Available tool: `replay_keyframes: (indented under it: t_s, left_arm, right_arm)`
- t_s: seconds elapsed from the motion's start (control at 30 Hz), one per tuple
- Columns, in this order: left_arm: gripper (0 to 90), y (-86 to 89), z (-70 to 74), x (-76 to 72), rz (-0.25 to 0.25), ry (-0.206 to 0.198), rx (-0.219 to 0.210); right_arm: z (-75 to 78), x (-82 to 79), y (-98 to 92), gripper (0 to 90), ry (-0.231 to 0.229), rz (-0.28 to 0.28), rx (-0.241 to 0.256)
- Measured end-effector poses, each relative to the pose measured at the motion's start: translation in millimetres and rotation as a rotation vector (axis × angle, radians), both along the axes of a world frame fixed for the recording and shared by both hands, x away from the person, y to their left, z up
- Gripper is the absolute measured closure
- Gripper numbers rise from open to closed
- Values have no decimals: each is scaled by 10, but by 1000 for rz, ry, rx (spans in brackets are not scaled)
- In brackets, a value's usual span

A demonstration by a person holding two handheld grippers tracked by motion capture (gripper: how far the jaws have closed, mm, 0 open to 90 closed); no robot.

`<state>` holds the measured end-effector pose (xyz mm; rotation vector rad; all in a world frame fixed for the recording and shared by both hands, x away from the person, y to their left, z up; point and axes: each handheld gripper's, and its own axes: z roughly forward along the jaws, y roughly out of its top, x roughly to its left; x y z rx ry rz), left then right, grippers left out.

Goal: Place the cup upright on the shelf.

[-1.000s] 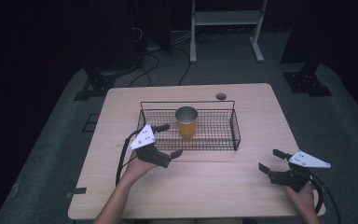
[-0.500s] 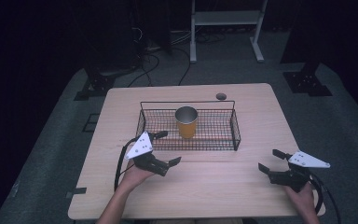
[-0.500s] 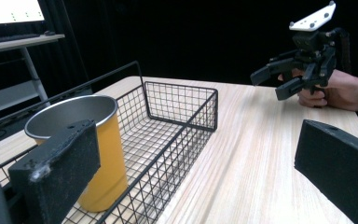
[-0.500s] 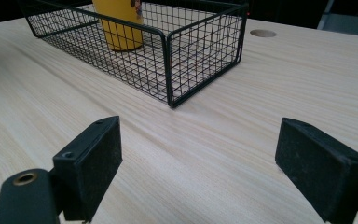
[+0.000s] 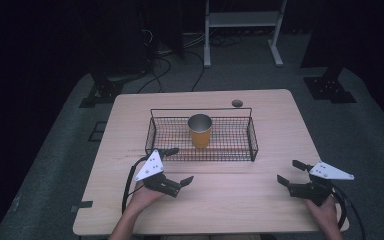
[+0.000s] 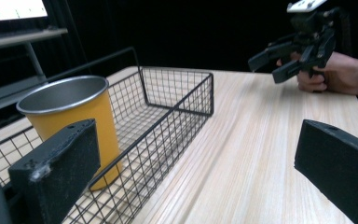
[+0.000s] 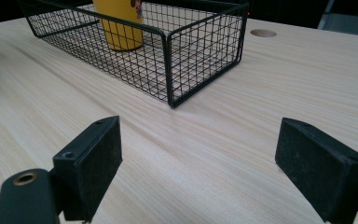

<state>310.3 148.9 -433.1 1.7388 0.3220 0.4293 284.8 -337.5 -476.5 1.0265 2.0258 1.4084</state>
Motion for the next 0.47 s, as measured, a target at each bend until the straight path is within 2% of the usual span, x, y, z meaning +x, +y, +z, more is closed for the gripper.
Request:
replay_keyframes:
  t_s: [0.1, 0.27, 0.33, 0.47]
  left_arm:
    - [0, 2, -27, -28, 0, -3, 3]
    - [0, 8, -66, -60, 2, 16, 11]
    - [0, 10, -76, -95, 8, 2, -4]
    - [0, 20, -153, -166, 15, 16, -3]
  right_arm:
    - [0, 1, 1, 135, 0, 0, 0]
    - [0, 3, -4, 135, 0, 1, 2]
    - [0, 3, -7, 135, 0, 2, 5]
    - [0, 3, -8, 135, -3, 4, 5]
